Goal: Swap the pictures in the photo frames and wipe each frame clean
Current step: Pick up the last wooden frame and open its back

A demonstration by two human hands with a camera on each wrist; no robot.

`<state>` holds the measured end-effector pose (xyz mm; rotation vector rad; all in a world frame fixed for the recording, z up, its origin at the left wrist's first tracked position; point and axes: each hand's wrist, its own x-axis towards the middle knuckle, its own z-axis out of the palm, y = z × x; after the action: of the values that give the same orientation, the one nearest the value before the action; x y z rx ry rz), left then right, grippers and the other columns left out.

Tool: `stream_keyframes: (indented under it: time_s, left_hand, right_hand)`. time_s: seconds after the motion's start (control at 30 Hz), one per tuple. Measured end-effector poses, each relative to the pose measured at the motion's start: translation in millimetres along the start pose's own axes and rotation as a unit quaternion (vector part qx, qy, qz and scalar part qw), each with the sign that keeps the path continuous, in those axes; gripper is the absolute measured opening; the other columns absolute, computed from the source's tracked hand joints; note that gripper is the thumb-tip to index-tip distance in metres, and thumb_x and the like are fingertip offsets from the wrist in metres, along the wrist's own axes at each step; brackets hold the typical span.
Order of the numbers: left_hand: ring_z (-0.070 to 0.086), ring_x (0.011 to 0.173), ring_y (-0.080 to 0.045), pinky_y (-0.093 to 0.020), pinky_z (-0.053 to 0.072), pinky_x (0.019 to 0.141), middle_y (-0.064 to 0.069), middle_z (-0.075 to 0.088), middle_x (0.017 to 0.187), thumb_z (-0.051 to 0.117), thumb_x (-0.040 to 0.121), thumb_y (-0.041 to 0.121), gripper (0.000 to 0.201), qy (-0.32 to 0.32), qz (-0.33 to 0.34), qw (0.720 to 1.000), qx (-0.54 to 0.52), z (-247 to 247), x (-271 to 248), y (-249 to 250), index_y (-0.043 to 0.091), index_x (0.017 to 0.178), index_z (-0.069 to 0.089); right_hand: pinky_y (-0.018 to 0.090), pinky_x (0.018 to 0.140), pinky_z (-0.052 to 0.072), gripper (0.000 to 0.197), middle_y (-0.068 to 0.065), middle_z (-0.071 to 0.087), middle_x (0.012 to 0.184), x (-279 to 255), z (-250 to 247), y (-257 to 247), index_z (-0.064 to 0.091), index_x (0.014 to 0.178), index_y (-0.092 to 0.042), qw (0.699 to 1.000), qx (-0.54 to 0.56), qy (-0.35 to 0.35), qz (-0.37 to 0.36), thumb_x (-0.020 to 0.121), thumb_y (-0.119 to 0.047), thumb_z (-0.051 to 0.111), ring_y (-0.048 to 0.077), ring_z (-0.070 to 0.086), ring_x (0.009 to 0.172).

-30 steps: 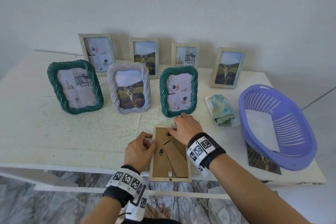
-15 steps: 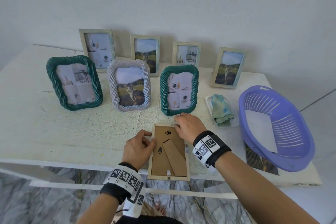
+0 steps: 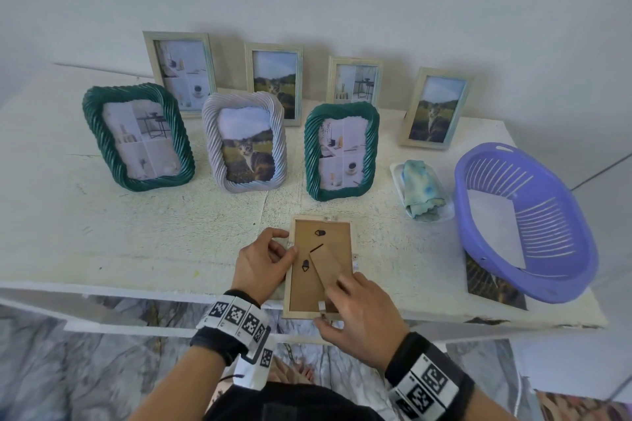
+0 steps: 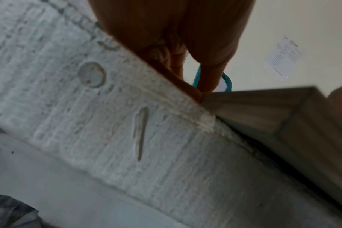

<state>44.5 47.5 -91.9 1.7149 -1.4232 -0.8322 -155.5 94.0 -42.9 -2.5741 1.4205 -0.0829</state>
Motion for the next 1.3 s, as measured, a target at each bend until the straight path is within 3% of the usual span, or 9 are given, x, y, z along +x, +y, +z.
stream_keyframes:
  time_s: [0.13, 0.33, 0.5, 0.7, 0.83, 0.97, 1.1, 1.23, 1.3]
  left_hand:
    - [0.059, 0.058, -0.004, -0.031, 0.057, 0.06, 0.007, 0.063, 0.069, 0.073, 0.084, 0.029, 0.022, 0.002, 0.003, 1.0, 0.004, 0, 0, -1, 0.025, 0.103, 0.061]
    - [0.061, 0.06, -0.008, -0.034, 0.057, 0.061, 0.007, 0.063, 0.069, 0.072, 0.085, 0.028, 0.022, -0.002, 0.015, 1.0, 0.002, -1, 0, -1, 0.023, 0.104, 0.061]
    - [0.061, 0.06, -0.009, -0.035, 0.057, 0.061, 0.007, 0.064, 0.069, 0.072, 0.085, 0.027, 0.022, -0.002, 0.014, 1.0, -0.002, -1, 0, 0, 0.021, 0.104, 0.062]
    - [0.06, 0.057, -0.005, -0.029, 0.056, 0.06, 0.008, 0.063, 0.067, 0.071, 0.085, 0.027, 0.021, -0.001, 0.006, 1.0, 0.001, -1, 1, 1, 0.02, 0.103, 0.063]
    - [0.06, 0.058, -0.004, -0.027, 0.055, 0.062, 0.008, 0.064, 0.067, 0.071, 0.085, 0.027, 0.021, 0.002, 0.005, 1.0, 0.005, -1, 1, 2, 0.021, 0.103, 0.063]
    - [0.06, 0.06, -0.004, -0.023, 0.053, 0.062, 0.009, 0.064, 0.069, 0.072, 0.085, 0.028, 0.022, 0.0, 0.006, 1.0, 0.005, -2, -1, 2, 0.021, 0.105, 0.063]
    - [0.061, 0.062, -0.006, -0.026, 0.056, 0.064, 0.008, 0.065, 0.073, 0.072, 0.085, 0.026, 0.024, -0.007, 0.012, 1.0, -0.014, -4, -2, 1, 0.025, 0.106, 0.061]
    - [0.061, 0.062, -0.007, -0.037, 0.059, 0.068, 0.007, 0.065, 0.078, 0.07, 0.085, 0.016, 0.029, -0.024, 0.019, 0.999, -0.019, -7, -3, 0, 0.029, 0.107, 0.058]
    - [0.06, 0.062, -0.008, -0.038, 0.059, 0.068, 0.007, 0.065, 0.078, 0.07, 0.085, 0.015, 0.029, -0.026, 0.02, 0.999, -0.019, -7, -3, -1, 0.029, 0.108, 0.058]
  right_hand:
    - [0.026, 0.055, 0.045, 0.036, -0.007, 0.05, 0.078, -1, 4, -6, 0.058, 0.073, -0.023, 0.999, -0.02, 0.006, 0.025, 0.077, -0.057, 0.048, 0.013, 0.05, 0.066]
    - [0.029, 0.064, 0.045, 0.027, -0.002, 0.047, 0.096, 0, 7, 3, 0.049, 0.102, -0.031, 1.0, -0.005, -0.025, -0.017, 0.08, -0.044, 0.056, 0.015, 0.05, 0.077]
    - [0.028, 0.065, 0.045, 0.022, -0.001, 0.045, 0.097, 3, 6, 13, 0.047, 0.093, -0.027, 0.998, 0.022, -0.041, -0.039, 0.08, -0.041, 0.058, 0.015, 0.049, 0.078]
    - [0.029, 0.062, 0.043, 0.02, -0.001, 0.045, 0.094, -3, 8, 9, 0.047, 0.085, -0.022, 0.999, -0.002, -0.007, -0.05, 0.081, -0.034, 0.063, 0.016, 0.046, 0.075]
    - [0.034, 0.063, 0.048, 0.017, 0.001, 0.049, 0.092, -9, 13, 0, 0.051, 0.085, -0.018, 0.999, -0.032, 0.001, -0.033, 0.084, -0.034, 0.053, 0.019, 0.049, 0.077]
    - [0.031, 0.064, 0.047, 0.03, -0.004, 0.045, 0.088, -5, 4, 1, 0.051, 0.079, -0.02, 0.999, 0.026, -0.018, -0.011, 0.085, -0.049, 0.05, 0.014, 0.045, 0.075]
    - [0.032, 0.072, 0.047, 0.038, -0.001, 0.051, 0.1, 11, -6, 6, 0.055, 0.1, -0.021, 0.998, 0.011, 0.011, 0.053, 0.089, -0.054, 0.041, 0.017, 0.046, 0.086]
    - [0.037, 0.067, 0.046, 0.042, 0.002, 0.057, 0.092, 25, -4, 1, 0.06, 0.103, -0.025, 0.993, -0.051, -0.006, 0.104, 0.08, -0.058, 0.052, 0.023, 0.051, 0.082]
    - [0.037, 0.067, 0.045, 0.034, 0.002, 0.055, 0.092, 29, -1, -4, 0.06, 0.103, -0.024, 0.993, -0.037, 0.005, 0.109, 0.082, -0.051, 0.057, 0.023, 0.05, 0.082]
